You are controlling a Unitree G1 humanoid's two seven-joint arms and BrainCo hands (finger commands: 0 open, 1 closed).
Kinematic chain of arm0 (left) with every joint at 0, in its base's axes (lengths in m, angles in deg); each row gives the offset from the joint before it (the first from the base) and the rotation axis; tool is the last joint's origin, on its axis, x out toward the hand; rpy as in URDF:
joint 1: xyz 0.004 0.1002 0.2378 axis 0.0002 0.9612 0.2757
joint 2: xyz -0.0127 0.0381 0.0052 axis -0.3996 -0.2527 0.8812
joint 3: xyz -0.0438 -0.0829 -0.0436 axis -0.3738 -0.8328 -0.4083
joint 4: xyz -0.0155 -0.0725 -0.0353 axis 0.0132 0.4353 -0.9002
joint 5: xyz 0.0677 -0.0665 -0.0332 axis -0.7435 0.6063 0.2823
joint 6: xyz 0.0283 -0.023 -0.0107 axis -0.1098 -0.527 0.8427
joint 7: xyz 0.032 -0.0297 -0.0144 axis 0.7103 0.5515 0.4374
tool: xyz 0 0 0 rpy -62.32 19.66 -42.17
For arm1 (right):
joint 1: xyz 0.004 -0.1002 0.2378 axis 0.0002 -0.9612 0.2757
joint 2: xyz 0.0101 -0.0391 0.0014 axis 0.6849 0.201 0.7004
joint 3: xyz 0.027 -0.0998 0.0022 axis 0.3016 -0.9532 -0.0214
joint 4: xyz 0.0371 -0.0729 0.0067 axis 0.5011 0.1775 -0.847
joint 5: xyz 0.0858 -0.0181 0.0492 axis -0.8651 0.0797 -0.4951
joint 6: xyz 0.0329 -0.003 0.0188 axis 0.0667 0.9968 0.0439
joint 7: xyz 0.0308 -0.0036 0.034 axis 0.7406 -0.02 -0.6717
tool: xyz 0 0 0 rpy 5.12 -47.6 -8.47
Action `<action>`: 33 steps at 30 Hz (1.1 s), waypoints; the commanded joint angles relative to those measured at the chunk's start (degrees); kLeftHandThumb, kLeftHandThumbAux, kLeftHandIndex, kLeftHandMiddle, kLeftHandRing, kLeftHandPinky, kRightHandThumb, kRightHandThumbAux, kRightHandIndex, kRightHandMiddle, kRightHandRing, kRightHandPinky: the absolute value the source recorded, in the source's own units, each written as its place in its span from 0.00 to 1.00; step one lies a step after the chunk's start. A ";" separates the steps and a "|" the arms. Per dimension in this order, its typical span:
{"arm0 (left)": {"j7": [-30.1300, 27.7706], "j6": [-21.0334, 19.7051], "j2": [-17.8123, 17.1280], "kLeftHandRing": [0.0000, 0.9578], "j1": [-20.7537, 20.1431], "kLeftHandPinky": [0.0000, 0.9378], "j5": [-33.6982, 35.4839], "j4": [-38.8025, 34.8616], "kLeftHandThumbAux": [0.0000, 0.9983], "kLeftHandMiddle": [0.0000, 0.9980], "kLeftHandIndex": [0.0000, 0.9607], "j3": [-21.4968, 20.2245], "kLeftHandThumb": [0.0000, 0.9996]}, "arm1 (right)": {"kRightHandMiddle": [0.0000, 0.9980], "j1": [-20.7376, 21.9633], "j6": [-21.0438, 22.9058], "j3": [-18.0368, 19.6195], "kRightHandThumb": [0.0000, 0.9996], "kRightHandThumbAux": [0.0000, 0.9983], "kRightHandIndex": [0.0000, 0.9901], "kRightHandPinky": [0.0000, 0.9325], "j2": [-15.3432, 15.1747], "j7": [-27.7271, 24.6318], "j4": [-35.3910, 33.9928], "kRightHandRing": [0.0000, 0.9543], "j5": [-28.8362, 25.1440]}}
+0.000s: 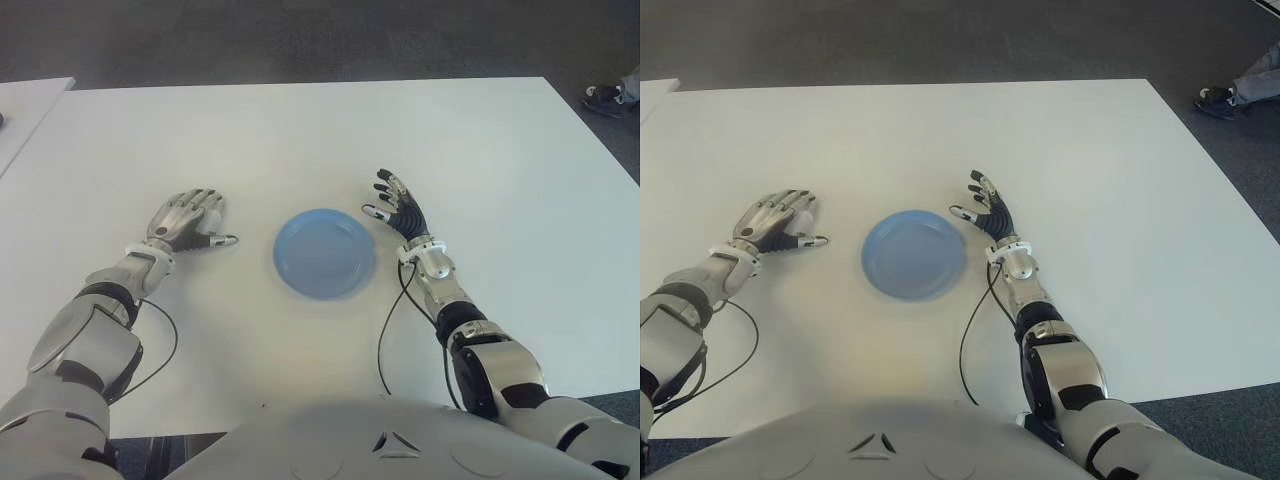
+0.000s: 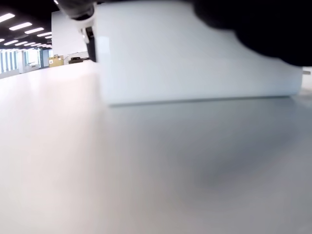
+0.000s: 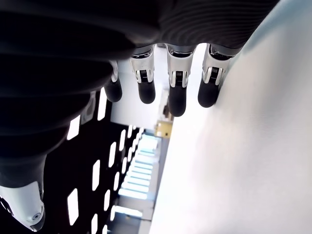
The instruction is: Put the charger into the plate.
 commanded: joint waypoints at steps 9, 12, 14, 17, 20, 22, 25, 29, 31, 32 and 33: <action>-4.40 -1.66 1.54 0.01 1.22 0.13 0.35 0.84 0.13 0.00 0.00 -0.86 0.42 | 0.11 -5.52 2.20 -0.17 0.13 0.63 0.00 0.20 0.10 -1.89 2.06 0.15 -0.15; -4.13 -1.64 1.68 0.02 1.43 0.14 0.55 0.72 0.13 0.00 0.00 -1.13 0.43 | 0.11 -5.70 2.10 -0.10 0.14 0.63 0.00 0.20 0.02 -2.04 1.95 0.15 -0.16; -3.88 -1.67 1.80 0.02 1.57 0.14 0.73 0.67 0.13 0.00 0.00 -1.28 0.44 | 0.11 -5.78 2.09 -0.06 0.14 0.63 0.00 0.20 0.00 -2.12 1.90 0.15 -0.15; -3.15 -1.37 1.88 0.03 1.77 0.14 0.85 0.60 0.14 0.00 0.00 -1.50 0.45 | 0.11 -5.95 1.96 -0.01 0.14 0.63 0.00 0.20 -0.04 -2.22 1.82 0.15 -0.16; -1.99 -1.18 1.92 0.04 1.92 0.14 0.70 0.52 0.14 0.00 0.00 -1.53 0.45 | 0.11 -6.08 1.80 0.02 0.14 0.64 0.00 0.20 -0.02 -2.29 1.75 0.15 -0.15; -0.98 -1.14 1.94 0.04 1.97 0.15 0.45 0.47 0.14 0.00 0.00 -1.40 0.45 | 0.12 -6.15 1.71 0.05 0.14 0.64 0.00 0.21 0.00 -2.33 1.68 0.16 -0.16; 0.33 -1.17 1.97 0.06 1.92 0.17 0.03 0.48 0.14 0.02 0.00 -1.08 0.45 | 0.12 -6.21 1.62 0.10 0.15 0.65 0.00 0.21 0.01 -2.42 1.59 0.16 -0.17; 2.99 -1.80 1.88 0.09 1.88 0.18 -0.99 0.40 0.13 0.05 0.00 -0.23 0.45 | 0.12 -6.41 1.53 0.28 0.15 0.65 0.00 0.21 0.14 -2.67 1.46 0.16 -0.30; 4.20 -2.03 1.89 0.10 1.91 0.18 -1.22 0.39 0.13 0.06 0.00 -0.03 0.45 | 0.12 -6.50 1.39 0.35 0.15 0.65 0.00 0.21 0.18 -2.64 1.40 0.16 -0.29; 4.66 -2.10 1.89 0.11 1.93 0.19 -1.29 0.41 0.13 0.07 0.00 0.02 0.46 | 0.12 -6.52 1.34 0.37 0.15 0.65 0.00 0.21 0.21 -2.60 1.40 0.16 -0.26; 5.31 -2.12 1.88 0.12 1.99 0.19 -1.37 0.41 0.12 0.07 0.00 0.03 0.46 | 0.12 -6.55 1.22 0.39 0.15 0.66 0.00 0.21 0.23 -2.54 1.38 0.16 -0.22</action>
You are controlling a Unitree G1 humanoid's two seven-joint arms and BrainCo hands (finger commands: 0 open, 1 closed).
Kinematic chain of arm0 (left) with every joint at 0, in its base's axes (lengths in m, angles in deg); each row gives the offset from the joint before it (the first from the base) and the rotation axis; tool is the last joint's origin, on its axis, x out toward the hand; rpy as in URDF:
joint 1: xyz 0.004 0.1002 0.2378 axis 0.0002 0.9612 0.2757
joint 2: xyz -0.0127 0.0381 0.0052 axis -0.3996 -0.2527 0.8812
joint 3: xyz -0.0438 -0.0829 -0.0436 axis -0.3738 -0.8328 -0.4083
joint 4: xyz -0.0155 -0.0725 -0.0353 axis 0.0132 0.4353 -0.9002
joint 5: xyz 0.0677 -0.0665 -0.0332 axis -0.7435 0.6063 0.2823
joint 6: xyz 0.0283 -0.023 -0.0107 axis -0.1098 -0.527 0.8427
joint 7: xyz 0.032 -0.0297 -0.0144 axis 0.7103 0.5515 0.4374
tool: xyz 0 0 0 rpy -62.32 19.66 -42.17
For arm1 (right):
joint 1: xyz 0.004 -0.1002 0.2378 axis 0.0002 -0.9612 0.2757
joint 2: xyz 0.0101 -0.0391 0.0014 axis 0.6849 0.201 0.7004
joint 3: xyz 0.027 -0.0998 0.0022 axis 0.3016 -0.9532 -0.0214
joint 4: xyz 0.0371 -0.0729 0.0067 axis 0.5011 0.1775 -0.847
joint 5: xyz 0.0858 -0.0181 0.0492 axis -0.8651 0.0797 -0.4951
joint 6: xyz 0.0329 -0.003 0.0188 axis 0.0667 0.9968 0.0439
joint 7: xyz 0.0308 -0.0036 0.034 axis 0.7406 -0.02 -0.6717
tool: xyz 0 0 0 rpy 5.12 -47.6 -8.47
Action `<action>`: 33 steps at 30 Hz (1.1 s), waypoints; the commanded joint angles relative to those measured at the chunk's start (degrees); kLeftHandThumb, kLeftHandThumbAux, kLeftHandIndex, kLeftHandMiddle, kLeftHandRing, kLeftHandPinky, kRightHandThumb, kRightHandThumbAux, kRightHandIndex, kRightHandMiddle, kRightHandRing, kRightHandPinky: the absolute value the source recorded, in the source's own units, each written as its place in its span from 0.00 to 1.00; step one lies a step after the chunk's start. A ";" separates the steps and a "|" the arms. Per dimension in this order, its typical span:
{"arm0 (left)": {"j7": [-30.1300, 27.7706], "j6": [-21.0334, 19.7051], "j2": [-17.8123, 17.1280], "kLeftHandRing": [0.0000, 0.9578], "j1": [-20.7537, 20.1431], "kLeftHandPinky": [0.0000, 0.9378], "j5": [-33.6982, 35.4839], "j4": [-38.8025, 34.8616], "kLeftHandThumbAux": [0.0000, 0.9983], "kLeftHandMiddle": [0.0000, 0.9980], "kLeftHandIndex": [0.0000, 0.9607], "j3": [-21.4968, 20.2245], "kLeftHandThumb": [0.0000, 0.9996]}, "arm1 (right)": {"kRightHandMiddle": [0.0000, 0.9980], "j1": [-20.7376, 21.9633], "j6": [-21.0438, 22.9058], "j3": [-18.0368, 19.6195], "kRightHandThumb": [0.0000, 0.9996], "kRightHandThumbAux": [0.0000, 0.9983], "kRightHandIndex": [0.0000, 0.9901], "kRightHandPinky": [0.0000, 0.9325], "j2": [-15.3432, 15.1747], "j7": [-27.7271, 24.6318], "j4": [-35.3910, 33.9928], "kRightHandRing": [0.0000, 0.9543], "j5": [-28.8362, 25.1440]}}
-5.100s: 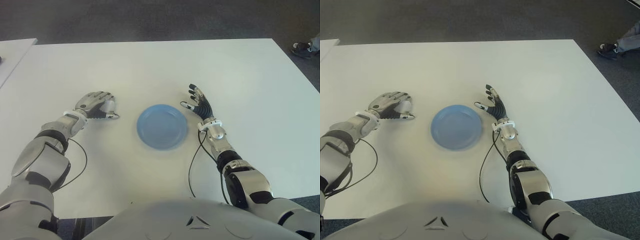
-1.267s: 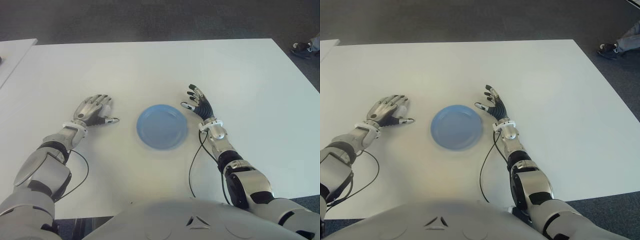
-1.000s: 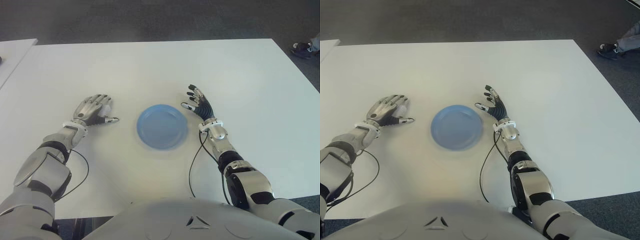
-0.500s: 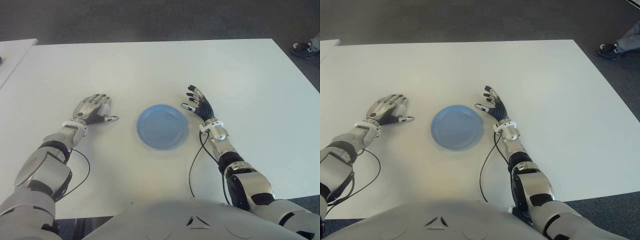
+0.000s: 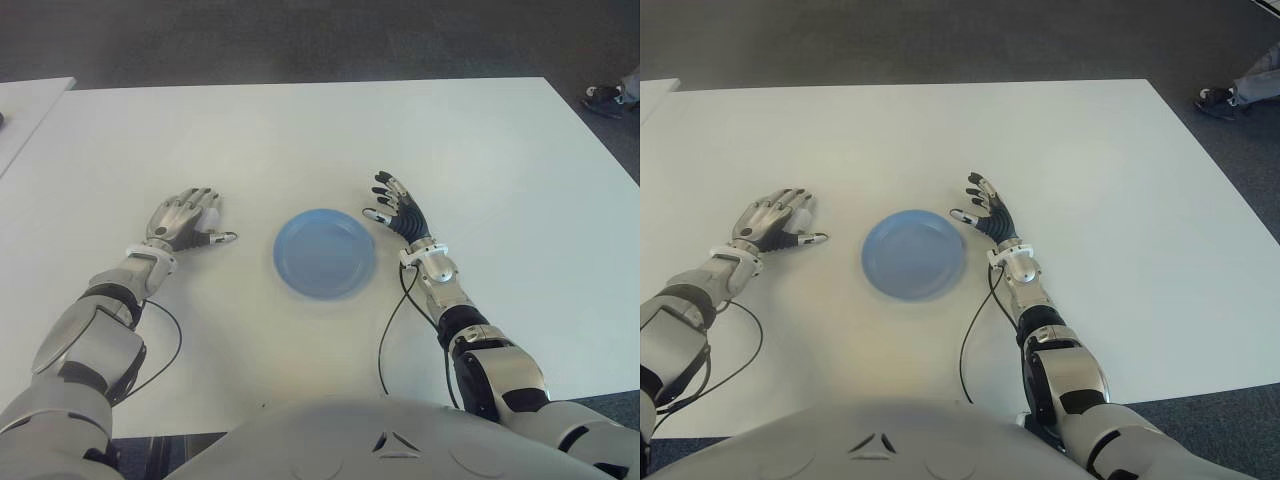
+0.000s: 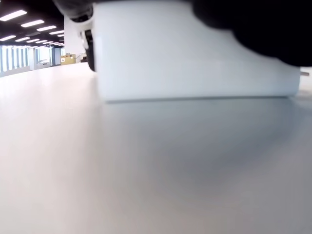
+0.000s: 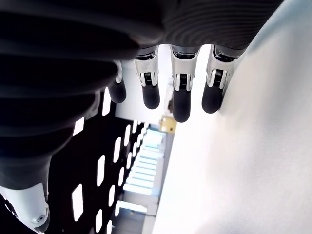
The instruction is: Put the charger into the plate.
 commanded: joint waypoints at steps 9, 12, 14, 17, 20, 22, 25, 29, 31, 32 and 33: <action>5.49 -0.10 0.88 0.14 2.15 0.19 -1.88 0.71 0.12 0.10 0.00 0.91 0.48 | 0.12 -5.19 1.73 -0.29 0.15 0.65 0.00 0.21 0.58 -0.40 3.04 0.16 0.09; 6.47 -0.18 0.94 0.15 2.51 0.20 -2.02 0.89 0.12 0.11 0.00 0.83 0.47 | 0.12 -5.22 1.63 -0.32 0.15 0.65 0.00 0.21 0.55 -0.36 3.07 0.16 0.16; 6.77 -0.19 0.96 0.15 2.58 0.20 -2.08 0.96 0.12 0.11 0.00 0.81 0.47 | 0.12 -5.22 1.60 -0.31 0.15 0.65 0.00 0.21 0.54 -0.35 3.07 0.17 0.18; 7.08 -0.18 1.03 0.15 2.50 0.20 -2.03 0.89 0.13 0.12 0.00 0.74 0.48 | 0.13 -5.18 1.66 -0.33 0.15 0.65 0.00 0.21 0.53 -0.28 3.15 0.17 0.26; 7.58 -0.03 1.02 0.15 2.60 0.19 -2.06 0.85 0.13 0.12 0.01 0.75 0.49 | 0.13 -5.21 1.72 -0.35 0.15 0.65 0.00 0.21 0.53 -0.23 3.13 0.17 0.31; 8.18 0.17 0.99 0.18 2.71 0.22 -2.10 0.83 0.14 0.16 0.06 0.76 0.51 | 0.13 -5.26 1.75 -0.37 0.15 0.65 0.00 0.21 0.53 -0.18 3.08 0.17 0.34; 10.68 0.02 1.16 0.42 2.95 0.47 -2.40 0.81 0.15 0.39 0.24 0.89 0.51 | 0.13 -5.25 1.75 -0.38 0.15 0.65 0.00 0.22 0.53 -0.13 3.11 0.17 0.36; 14.77 -0.88 1.74 0.66 3.24 0.72 -2.67 0.91 0.18 0.64 0.49 0.97 0.40 | 0.13 -5.22 1.76 -0.35 0.16 0.65 0.00 0.23 0.53 -0.15 3.16 0.18 0.33; 18.51 -2.86 2.09 0.74 3.20 0.80 -3.49 0.94 0.20 0.72 0.58 1.45 0.34 | 0.13 -5.22 1.82 -0.35 0.16 0.65 0.00 0.23 0.53 -0.10 3.16 0.18 0.35; 20.16 -3.72 2.19 0.79 3.20 0.86 -3.92 0.96 0.23 0.77 0.65 1.69 0.30 | 0.14 -5.23 1.84 -0.35 0.15 0.64 0.00 0.23 0.53 -0.07 3.14 0.18 0.36; 21.93 -4.64 2.30 0.82 3.17 0.89 -4.45 1.00 0.24 0.81 0.69 2.00 0.27 | 0.14 -5.23 1.87 -0.35 0.15 0.64 0.00 0.23 0.53 -0.05 3.13 0.18 0.36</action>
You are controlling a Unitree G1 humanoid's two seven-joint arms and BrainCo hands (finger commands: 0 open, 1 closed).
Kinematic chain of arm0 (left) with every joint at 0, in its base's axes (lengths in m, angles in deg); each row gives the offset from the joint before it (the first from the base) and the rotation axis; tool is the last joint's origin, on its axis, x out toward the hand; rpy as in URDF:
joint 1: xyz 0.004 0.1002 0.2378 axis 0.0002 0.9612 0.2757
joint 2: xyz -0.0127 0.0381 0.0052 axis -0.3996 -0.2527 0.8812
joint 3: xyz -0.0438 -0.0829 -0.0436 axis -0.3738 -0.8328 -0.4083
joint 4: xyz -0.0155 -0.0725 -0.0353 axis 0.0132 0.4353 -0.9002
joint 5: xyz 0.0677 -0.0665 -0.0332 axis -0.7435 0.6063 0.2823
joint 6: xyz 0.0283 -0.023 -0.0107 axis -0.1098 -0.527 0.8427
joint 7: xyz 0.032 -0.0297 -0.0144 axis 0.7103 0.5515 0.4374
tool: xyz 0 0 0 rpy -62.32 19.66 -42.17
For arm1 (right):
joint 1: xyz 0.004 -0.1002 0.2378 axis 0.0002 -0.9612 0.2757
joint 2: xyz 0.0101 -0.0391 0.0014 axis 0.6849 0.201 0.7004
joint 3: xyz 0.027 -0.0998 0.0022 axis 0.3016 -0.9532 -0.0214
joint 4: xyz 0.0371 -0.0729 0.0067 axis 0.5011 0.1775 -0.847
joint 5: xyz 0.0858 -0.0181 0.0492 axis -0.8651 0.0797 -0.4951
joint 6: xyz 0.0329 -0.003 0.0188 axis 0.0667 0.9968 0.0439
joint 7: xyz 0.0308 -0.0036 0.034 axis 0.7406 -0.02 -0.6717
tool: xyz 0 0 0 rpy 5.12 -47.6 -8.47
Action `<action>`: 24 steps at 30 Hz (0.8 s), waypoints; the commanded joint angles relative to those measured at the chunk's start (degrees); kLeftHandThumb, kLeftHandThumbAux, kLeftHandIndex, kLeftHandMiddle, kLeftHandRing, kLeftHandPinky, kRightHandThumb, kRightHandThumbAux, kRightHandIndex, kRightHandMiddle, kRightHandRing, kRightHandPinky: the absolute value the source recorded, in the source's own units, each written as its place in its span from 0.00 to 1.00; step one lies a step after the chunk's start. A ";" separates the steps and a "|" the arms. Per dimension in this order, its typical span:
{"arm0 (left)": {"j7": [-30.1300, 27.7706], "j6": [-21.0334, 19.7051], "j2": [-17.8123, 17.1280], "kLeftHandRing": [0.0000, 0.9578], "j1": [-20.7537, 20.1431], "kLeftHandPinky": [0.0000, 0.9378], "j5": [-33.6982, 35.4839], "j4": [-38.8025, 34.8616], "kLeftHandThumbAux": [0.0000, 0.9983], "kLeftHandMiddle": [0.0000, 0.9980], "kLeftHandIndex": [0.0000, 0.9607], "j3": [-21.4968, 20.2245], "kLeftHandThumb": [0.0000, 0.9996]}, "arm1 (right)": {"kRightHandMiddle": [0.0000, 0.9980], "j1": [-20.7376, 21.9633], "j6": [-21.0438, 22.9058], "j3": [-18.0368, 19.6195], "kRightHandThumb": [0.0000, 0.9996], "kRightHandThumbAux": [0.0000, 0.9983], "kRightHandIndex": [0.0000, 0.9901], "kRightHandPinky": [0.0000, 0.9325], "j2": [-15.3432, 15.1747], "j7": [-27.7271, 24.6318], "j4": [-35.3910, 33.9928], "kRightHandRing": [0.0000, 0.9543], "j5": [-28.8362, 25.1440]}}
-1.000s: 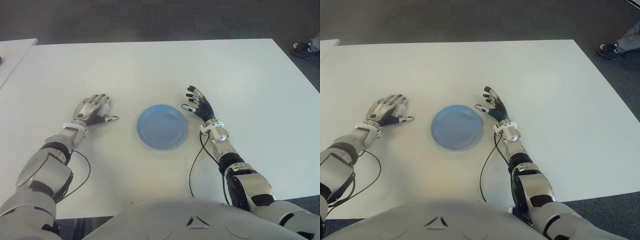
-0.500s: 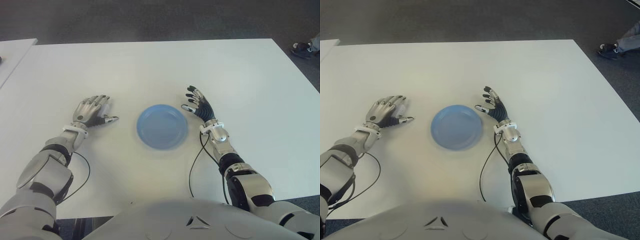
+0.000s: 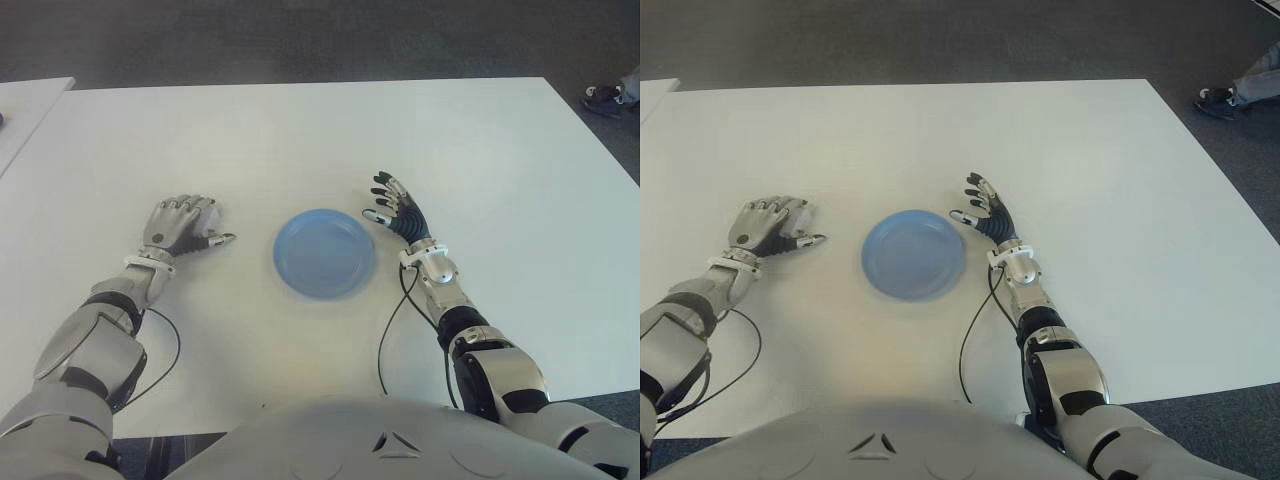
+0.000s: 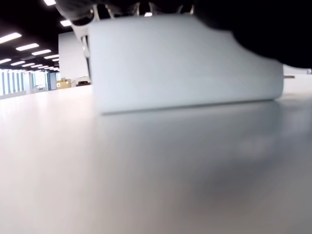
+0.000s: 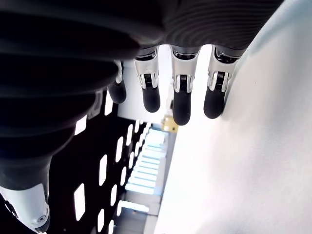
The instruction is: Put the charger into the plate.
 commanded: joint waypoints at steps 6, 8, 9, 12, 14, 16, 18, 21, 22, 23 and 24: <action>8.54 -3.17 1.42 0.91 0.93 0.97 -2.59 0.89 0.34 0.89 0.84 1.88 0.20 | 0.15 -4.91 2.73 -0.48 0.15 0.64 0.01 0.25 0.49 0.12 3.29 0.20 0.34; 8.85 -2.13 1.29 0.92 0.93 0.97 -2.18 0.85 0.36 0.90 0.86 1.61 0.21 | 0.16 -4.87 2.74 -0.56 0.14 0.63 0.01 0.25 0.48 0.25 3.31 0.21 0.47; 8.98 -1.62 1.23 0.93 0.92 0.98 -1.98 0.82 0.38 0.91 0.88 1.46 0.21 | 0.16 -4.86 2.74 -0.60 0.14 0.63 0.01 0.25 0.47 0.31 3.32 0.21 0.53; 9.58 -0.20 1.17 0.94 0.95 0.98 -1.47 0.72 0.41 0.91 0.90 0.98 0.22 | 0.17 -4.79 2.67 -0.72 0.13 0.62 0.01 0.25 0.41 0.51 3.41 0.22 0.74; 10.03 0.23 1.21 0.95 0.97 0.98 -1.29 0.74 0.42 0.92 0.91 0.74 0.22 | 0.18 -4.74 2.59 -0.78 0.12 0.62 0.01 0.25 0.37 0.62 3.47 0.22 0.84; 10.59 0.58 1.26 0.95 0.98 0.98 -1.17 0.73 0.43 0.92 0.91 0.54 0.23 | 0.18 -4.71 2.47 -0.85 0.11 0.61 0.01 0.24 0.33 0.75 3.52 0.23 0.93; 11.19 0.87 1.28 0.95 0.97 0.99 -1.09 0.72 0.45 0.92 0.92 0.37 0.23 | 0.19 -4.67 2.32 -0.95 0.10 0.60 0.01 0.24 0.31 0.93 3.59 0.23 1.04; 11.85 1.06 1.32 0.96 0.96 0.99 -1.09 0.74 0.46 0.93 0.92 0.22 0.22 | 0.20 -4.63 2.07 -1.06 0.09 0.58 0.01 0.25 0.26 1.08 3.69 0.24 1.08; 12.03 1.10 1.33 0.96 0.96 0.99 -1.10 0.75 0.46 0.93 0.93 0.17 0.22 | 0.20 -4.62 2.00 -1.10 0.09 0.58 0.01 0.25 0.24 1.12 3.72 0.24 1.08; 12.13 1.14 1.33 0.96 0.95 0.99 -1.11 0.76 0.46 0.93 0.93 0.13 0.21 | 0.20 -4.60 1.96 -1.14 0.09 0.57 0.01 0.25 0.25 1.16 3.75 0.24 1.09; 12.41 1.17 1.34 0.96 0.88 0.99 -1.17 0.73 0.47 0.93 0.93 0.12 0.21 | 0.20 -4.57 1.92 -1.17 0.09 0.57 0.01 0.25 0.25 1.21 3.77 0.25 1.07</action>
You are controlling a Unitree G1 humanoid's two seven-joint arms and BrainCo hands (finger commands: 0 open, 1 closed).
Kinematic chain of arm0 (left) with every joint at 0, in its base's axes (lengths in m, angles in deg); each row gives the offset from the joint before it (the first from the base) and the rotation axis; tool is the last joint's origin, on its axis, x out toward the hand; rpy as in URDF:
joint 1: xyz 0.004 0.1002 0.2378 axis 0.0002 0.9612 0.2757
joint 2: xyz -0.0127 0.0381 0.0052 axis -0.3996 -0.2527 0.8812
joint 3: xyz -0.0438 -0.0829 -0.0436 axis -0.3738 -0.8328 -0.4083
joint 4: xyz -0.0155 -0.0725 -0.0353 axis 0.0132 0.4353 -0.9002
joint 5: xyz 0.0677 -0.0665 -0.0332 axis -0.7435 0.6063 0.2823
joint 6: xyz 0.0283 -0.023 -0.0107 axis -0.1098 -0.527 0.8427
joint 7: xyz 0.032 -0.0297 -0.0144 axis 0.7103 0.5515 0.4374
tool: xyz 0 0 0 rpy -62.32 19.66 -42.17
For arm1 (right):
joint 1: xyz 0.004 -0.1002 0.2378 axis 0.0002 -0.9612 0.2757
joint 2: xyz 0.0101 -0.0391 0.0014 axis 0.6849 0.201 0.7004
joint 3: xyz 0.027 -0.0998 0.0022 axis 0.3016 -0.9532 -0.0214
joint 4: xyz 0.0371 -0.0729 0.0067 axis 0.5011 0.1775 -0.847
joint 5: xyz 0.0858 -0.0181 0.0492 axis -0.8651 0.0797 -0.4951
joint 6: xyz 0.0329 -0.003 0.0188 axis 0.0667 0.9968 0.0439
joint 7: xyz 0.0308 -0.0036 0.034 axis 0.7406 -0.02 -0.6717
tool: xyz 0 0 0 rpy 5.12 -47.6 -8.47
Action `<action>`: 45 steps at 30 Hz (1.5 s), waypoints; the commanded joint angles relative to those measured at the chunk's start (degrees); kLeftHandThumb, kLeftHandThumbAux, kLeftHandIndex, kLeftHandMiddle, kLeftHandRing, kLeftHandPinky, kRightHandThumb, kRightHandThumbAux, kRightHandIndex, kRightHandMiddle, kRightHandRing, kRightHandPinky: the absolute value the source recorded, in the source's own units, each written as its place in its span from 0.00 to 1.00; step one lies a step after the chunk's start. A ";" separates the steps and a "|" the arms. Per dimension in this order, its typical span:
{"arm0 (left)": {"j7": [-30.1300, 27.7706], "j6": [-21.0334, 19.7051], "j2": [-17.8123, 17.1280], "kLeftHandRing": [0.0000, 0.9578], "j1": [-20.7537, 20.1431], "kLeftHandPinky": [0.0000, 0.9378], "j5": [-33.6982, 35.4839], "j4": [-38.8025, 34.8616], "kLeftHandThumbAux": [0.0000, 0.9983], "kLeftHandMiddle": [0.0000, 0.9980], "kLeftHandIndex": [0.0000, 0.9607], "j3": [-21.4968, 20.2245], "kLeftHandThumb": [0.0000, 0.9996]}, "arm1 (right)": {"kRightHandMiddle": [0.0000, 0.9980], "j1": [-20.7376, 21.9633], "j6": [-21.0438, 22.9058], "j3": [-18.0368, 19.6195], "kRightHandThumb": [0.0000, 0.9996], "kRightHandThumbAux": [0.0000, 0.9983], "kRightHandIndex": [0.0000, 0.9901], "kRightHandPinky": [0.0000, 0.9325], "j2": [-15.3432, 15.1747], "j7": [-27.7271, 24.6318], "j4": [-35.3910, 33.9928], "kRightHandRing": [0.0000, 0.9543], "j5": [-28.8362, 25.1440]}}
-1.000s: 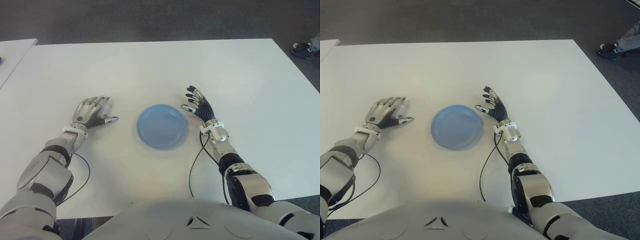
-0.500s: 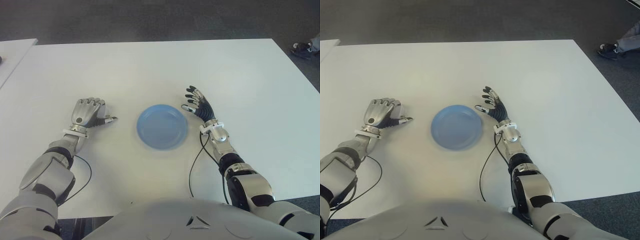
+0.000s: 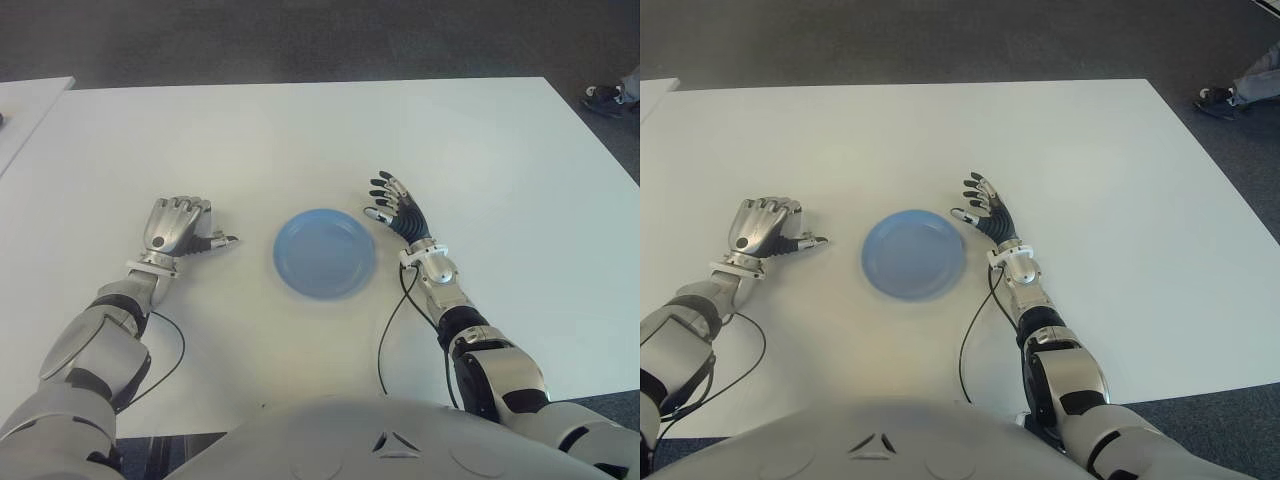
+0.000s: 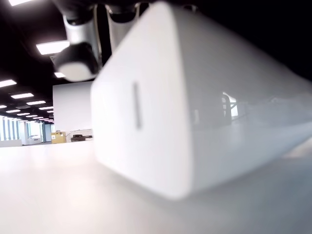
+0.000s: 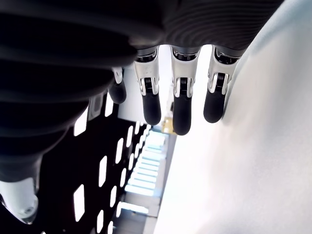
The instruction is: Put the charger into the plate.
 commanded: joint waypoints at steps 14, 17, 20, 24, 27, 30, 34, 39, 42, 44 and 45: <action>4.23 0.86 0.54 0.96 0.27 0.99 -0.30 0.16 0.47 0.93 0.94 -0.64 0.17 | 0.21 -4.50 2.08 -0.86 0.08 0.55 0.00 0.25 0.39 0.03 3.64 0.26 0.42; 4.65 1.64 0.44 0.96 0.34 0.99 -0.12 0.18 0.47 0.93 0.93 -0.86 0.18 | 0.22 -4.36 2.37 -0.84 0.08 0.55 0.00 0.26 0.47 -0.06 3.72 0.27 0.34; 4.65 2.10 0.39 0.96 0.30 0.99 -0.04 0.20 0.47 0.93 0.93 -1.05 0.18 | 0.23 -4.31 2.42 -0.85 0.08 0.55 0.00 0.26 0.52 -0.07 3.79 0.28 0.32; 3.78 3.72 -0.34 0.96 -0.63 0.99 0.37 -0.29 0.46 0.93 0.93 -1.58 0.19 | 0.24 -4.23 2.41 -0.85 0.08 0.55 0.00 0.25 0.57 -0.10 3.89 0.28 0.31; 2.51 5.91 -1.52 0.96 -2.30 0.99 0.81 -1.30 0.45 0.92 0.93 -2.26 0.21 | 0.24 -4.11 2.53 -0.85 0.08 0.54 0.00 0.25 0.56 -0.14 4.03 0.28 0.31; 0.63 8.53 -2.86 0.96 -3.85 0.99 1.32 -2.32 0.43 0.92 0.93 -3.06 0.24 | 0.23 -3.89 2.72 -0.82 0.08 0.54 0.00 0.26 0.55 -0.13 4.25 0.28 0.31; -1.16 10.76 -4.02 0.95 -5.36 0.99 1.47 -3.84 0.41 0.92 0.93 -3.78 0.26 | 0.22 -3.51 2.92 -0.81 0.09 0.55 0.00 0.27 0.59 -0.09 4.66 0.27 0.33; -2.91 12.37 -5.21 0.95 -7.88 0.98 0.85 -8.70 0.39 0.92 0.93 -4.15 0.29 | 0.20 -2.93 3.09 -0.63 0.09 0.55 0.00 0.27 0.72 -0.47 5.44 0.26 0.05; -4.06 12.48 -5.70 0.95 -8.08 0.98 0.84 -11.52 0.38 0.92 0.92 -4.54 0.30 | 0.19 -2.67 3.14 -0.54 0.09 0.55 0.00 0.27 0.81 -0.65 5.80 0.25 -0.10; -4.93 12.14 -6.02 0.94 -7.87 0.98 0.76 -14.31 0.37 0.92 0.92 -4.92 0.31 | 0.18 -2.47 3.25 -0.46 0.10 0.56 0.00 0.27 0.88 -0.78 6.05 0.24 -0.20; -5.80 11.84 -6.22 0.94 -7.63 0.98 0.69 -16.86 0.37 0.92 0.92 -5.20 0.31 | 0.18 -2.39 3.33 -0.39 0.10 0.56 0.00 0.26 0.91 -0.89 6.16 0.24 -0.29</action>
